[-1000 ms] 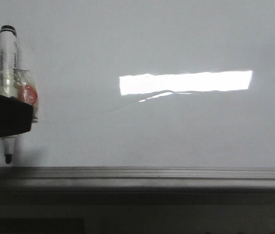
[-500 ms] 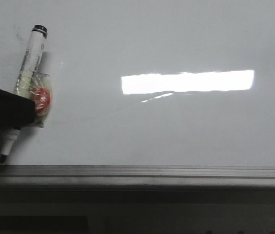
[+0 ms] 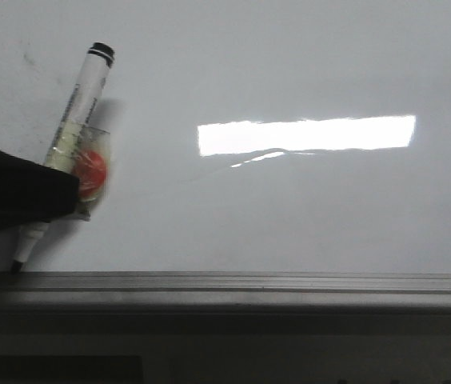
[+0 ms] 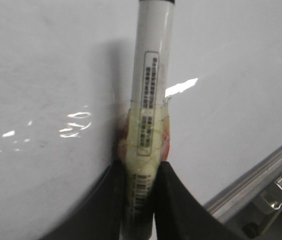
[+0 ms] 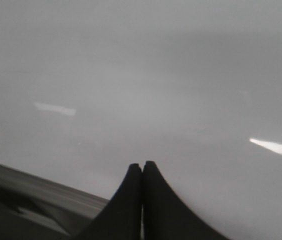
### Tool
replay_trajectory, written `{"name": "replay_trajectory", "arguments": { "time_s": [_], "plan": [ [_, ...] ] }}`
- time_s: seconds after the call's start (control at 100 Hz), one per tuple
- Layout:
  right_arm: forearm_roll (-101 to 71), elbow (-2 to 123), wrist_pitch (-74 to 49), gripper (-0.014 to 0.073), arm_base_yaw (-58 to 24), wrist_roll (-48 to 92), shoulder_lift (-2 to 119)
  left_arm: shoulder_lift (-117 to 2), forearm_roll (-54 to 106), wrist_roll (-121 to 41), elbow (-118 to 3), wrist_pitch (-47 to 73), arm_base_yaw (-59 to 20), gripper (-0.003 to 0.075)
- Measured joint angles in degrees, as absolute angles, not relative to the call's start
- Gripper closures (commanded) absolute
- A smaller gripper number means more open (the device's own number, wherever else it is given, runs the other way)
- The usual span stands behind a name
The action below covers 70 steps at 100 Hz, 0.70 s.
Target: Write number 3 on whiteboard
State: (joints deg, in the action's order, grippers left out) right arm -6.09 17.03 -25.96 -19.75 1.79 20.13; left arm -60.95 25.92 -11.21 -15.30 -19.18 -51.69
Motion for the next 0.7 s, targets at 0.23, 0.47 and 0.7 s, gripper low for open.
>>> {"name": "replay_trajectory", "arguments": {
  "time_s": [0.23,0.47,0.7],
  "plan": [
    [-6.68,28.33,-29.98,0.0615,-33.34,5.55,30.41,-62.0,12.49,-11.21,-17.91,-16.94,-51.44,0.074],
    [-6.99,38.66,-28.79,0.0232,-47.3,5.88,43.54,-59.22,-6.33,-11.21,-19.54,-16.57,-51.31,0.074],
    [-7.04,45.27,-25.7,0.0209,-54.24,6.03,56.93,-52.97,-16.55,-11.21,-19.61,-16.25,-51.31,0.074]
  ]
}}
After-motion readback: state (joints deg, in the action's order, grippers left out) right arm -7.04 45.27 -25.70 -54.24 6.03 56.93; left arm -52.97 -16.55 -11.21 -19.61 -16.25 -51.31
